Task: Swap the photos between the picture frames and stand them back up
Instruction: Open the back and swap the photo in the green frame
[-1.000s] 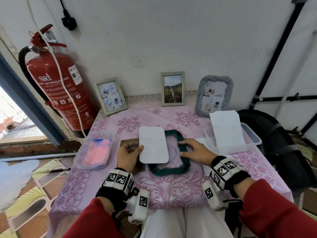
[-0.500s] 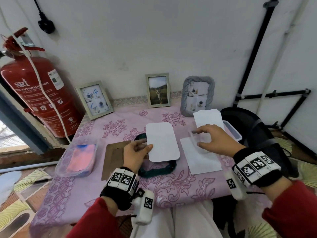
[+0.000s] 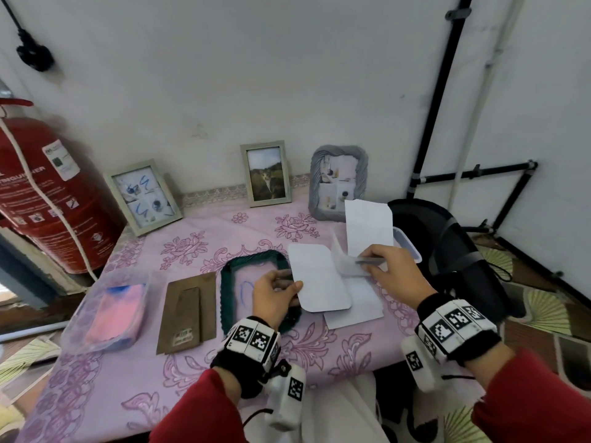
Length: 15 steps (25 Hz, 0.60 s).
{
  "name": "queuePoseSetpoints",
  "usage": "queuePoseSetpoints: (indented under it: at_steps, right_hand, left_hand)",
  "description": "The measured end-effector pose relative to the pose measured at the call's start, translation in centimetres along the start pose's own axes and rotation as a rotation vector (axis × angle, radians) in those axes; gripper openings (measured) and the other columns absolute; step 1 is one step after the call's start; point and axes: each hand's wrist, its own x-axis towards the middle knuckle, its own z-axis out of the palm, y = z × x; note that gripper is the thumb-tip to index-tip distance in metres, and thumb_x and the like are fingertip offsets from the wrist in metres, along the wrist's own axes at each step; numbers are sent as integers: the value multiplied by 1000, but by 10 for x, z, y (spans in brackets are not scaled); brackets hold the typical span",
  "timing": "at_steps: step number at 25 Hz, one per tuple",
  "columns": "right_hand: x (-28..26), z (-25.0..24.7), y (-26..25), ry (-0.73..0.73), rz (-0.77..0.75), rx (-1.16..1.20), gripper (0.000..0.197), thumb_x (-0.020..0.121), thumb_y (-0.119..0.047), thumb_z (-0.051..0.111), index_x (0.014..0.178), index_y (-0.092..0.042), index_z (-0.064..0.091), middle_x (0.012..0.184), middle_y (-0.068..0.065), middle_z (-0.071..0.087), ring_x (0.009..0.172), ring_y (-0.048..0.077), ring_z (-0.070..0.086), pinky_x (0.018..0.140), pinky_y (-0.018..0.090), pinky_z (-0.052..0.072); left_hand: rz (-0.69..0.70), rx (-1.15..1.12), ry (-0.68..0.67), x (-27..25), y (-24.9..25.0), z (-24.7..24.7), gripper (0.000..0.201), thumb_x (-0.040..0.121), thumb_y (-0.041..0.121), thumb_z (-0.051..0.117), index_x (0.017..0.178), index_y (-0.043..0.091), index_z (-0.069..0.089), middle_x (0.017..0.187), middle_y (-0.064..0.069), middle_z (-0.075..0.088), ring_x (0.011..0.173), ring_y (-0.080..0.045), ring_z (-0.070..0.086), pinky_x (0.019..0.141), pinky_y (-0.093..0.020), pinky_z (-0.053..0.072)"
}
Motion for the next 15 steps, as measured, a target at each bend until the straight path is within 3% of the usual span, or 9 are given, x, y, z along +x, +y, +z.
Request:
queuePoseSetpoints:
  at_steps: [6,7,10,13,15]
  right_hand:
    - [-2,0,4,-49,11,11,8,82,-3,64,88,-8,68,81,-18,62,79,-8,54,74,0,38]
    - [-2,1,5,-61,8,0,8,83,-5,65,89,-9,68,83,-16,63,81,-4,55,76,4,40]
    - [-3,6,6,-107,14,-53,8,83,-9,65,90,-12,68,92,-5,69,91,12,60,88,30,45]
    - [-4,9,6,-146,24,-88,8,84,-11,64,89,-15,68,94,-5,70,95,15,61,94,39,42]
    - [-4,9,5,-160,34,-88,8,84,-11,64,90,-15,68,95,-4,70,96,16,61,95,42,41]
  left_hand:
    - [-64,-39,-77,-9,-6,34,32,83,-11,59,113,-9,49,74,-13,51,62,-22,57,45,-21,55]
    - [-75,-16,-75,-9,-9,36,33,82,-10,61,113,-9,50,74,-13,52,62,-22,57,46,-21,55]
    - [-106,45,-78,-10,-15,36,35,81,-7,65,112,-8,51,75,-13,53,62,-22,58,48,-21,56]
    - [-74,168,-83,-11,-18,32,36,79,-3,68,112,-8,53,77,-13,54,66,-22,57,55,-24,57]
    - [-18,306,-82,-13,-15,30,34,78,0,70,109,-6,56,77,-13,56,67,-23,58,62,-31,58]
